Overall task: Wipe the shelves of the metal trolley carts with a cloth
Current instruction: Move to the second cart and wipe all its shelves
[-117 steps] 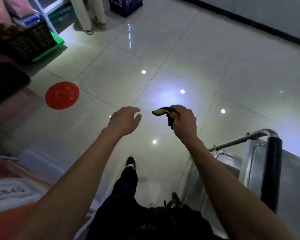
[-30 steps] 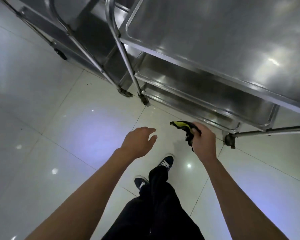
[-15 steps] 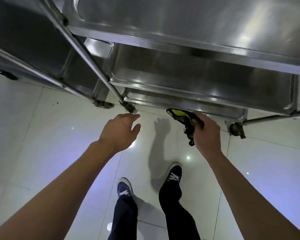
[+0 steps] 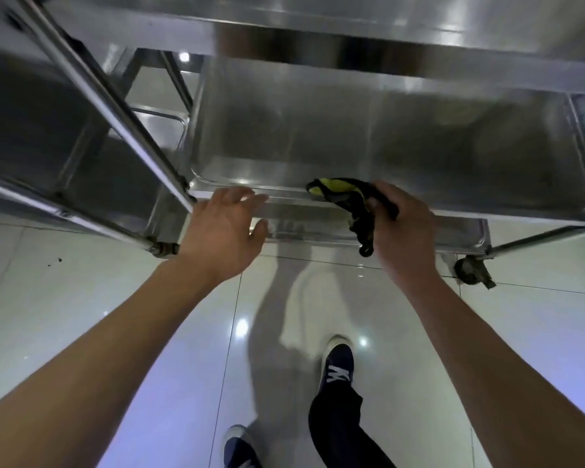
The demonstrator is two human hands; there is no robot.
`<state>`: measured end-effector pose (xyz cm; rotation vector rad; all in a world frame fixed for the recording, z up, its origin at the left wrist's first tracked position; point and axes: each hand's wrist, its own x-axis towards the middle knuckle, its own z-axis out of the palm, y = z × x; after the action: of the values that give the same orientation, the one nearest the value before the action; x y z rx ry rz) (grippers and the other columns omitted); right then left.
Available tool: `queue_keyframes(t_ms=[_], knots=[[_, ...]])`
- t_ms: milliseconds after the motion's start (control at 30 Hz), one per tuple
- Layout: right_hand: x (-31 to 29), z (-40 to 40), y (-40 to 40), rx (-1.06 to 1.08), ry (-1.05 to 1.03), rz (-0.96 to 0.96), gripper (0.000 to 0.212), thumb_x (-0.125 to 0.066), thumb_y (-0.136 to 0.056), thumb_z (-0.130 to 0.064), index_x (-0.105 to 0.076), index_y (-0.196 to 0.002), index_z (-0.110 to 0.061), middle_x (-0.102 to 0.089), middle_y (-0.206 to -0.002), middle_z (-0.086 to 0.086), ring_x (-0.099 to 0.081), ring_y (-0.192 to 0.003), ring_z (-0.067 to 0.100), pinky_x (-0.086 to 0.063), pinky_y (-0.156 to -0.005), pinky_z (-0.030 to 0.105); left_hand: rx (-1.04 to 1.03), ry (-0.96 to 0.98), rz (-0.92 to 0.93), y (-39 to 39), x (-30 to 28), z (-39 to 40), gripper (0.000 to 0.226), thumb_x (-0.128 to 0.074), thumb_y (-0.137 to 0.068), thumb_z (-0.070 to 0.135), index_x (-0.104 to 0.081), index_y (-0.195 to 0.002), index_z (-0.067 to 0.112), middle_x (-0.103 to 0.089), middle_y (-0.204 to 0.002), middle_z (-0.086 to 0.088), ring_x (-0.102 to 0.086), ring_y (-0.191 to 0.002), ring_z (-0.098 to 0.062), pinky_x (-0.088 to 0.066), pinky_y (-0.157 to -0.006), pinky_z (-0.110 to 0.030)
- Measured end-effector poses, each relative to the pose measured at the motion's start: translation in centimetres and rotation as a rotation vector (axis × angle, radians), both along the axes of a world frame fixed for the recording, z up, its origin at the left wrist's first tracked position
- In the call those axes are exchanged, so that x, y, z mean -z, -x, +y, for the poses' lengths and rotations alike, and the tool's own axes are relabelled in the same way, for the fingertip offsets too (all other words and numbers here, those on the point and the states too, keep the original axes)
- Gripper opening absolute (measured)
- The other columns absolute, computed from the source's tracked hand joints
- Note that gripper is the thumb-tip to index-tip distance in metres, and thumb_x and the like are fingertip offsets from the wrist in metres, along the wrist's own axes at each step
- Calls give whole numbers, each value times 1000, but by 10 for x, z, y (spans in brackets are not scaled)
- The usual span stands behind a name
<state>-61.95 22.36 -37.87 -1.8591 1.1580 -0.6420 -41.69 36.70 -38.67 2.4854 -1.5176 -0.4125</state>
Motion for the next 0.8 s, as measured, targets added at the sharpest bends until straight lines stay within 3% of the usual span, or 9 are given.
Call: queue_keyframes(t_ms=[67, 167, 267, 433, 533, 633, 733, 800], knots=[[14, -18, -7, 27, 65, 6, 31, -52, -97, -4, -71, -110, -23, -71, -89, -8, -67, -85, 3, -48, -72, 12, 6, 41, -32, -7, 20, -12, 44, -55, -93, 28, -59, -136, 21, -55, -141, -7, -48, -130, -33, -44, -101, -54], [33, -39, -9, 60, 173, 0, 32, -53, -96, -4, -72, -118, -19, -73, -97, -2, -68, -90, 14, -53, -79, 26, 109, 40, -155, -2, 48, -26, 46, -57, -91, 29, -58, -136, 22, -54, -142, -8, -45, -131, -34, -40, -102, -54], [54, -45, -9, 59, 259, 13, 33, -54, -96, -3, -71, -120, -18, -72, -103, 0, -66, -97, 17, -53, -87, 34, 128, 68, -143, 6, 68, -43, 46, -55, -91, 31, -54, -137, 27, -49, -146, -5, -40, -136, -30, -35, -106, -54], [76, -69, -19, 66, 320, -106, 30, -51, -98, -6, -70, -119, -16, -72, -105, -3, -66, -98, 12, -52, -89, 25, 158, 165, -196, -4, 90, -75, 39, -47, -97, 38, -58, -132, 27, -51, -144, -1, -42, -135, -25, -34, -107, -50], [80, -96, -27, 57, 492, -141, 27, -49, -99, -8, -69, -115, -16, -70, -105, -3, -65, -95, 8, -51, -86, 22, 147, 288, -212, -17, 98, -86, 32, -49, -98, 37, -66, -124, 28, -60, -133, -2, -51, -125, -27, -41, -100, -47], [98, -103, -27, -4, 579, -24, 26, -50, -100, -12, -68, -119, -16, -68, -111, 0, -64, -101, 14, -51, -90, 30, 133, 387, -195, -25, 112, -85, 33, -50, -93, 34, -73, -115, 25, -67, -120, -3, -56, -111, -29, -47, -91, -44], [126, -100, -26, -59, 554, 252, 32, -48, -104, -30, -62, -131, -24, -64, -129, -3, -57, -118, 18, -45, -103, 41, 110, 455, -211, -28, 130, -81, 28, -53, -93, 31, -76, -108, 23, -69, -112, -1, -57, -104, -28, -49, -85, -43], [130, -101, -27, -38, 584, 329, 36, -45, -103, -40, -59, -134, -27, -61, -134, -3, -54, -122, 22, -44, -103, 47, 105, 475, -233, -29, 136, -79, 25, -56, -95, 28, -77, -107, 21, -69, -111, -2, -57, -103, -27, -50, -83, -44]])
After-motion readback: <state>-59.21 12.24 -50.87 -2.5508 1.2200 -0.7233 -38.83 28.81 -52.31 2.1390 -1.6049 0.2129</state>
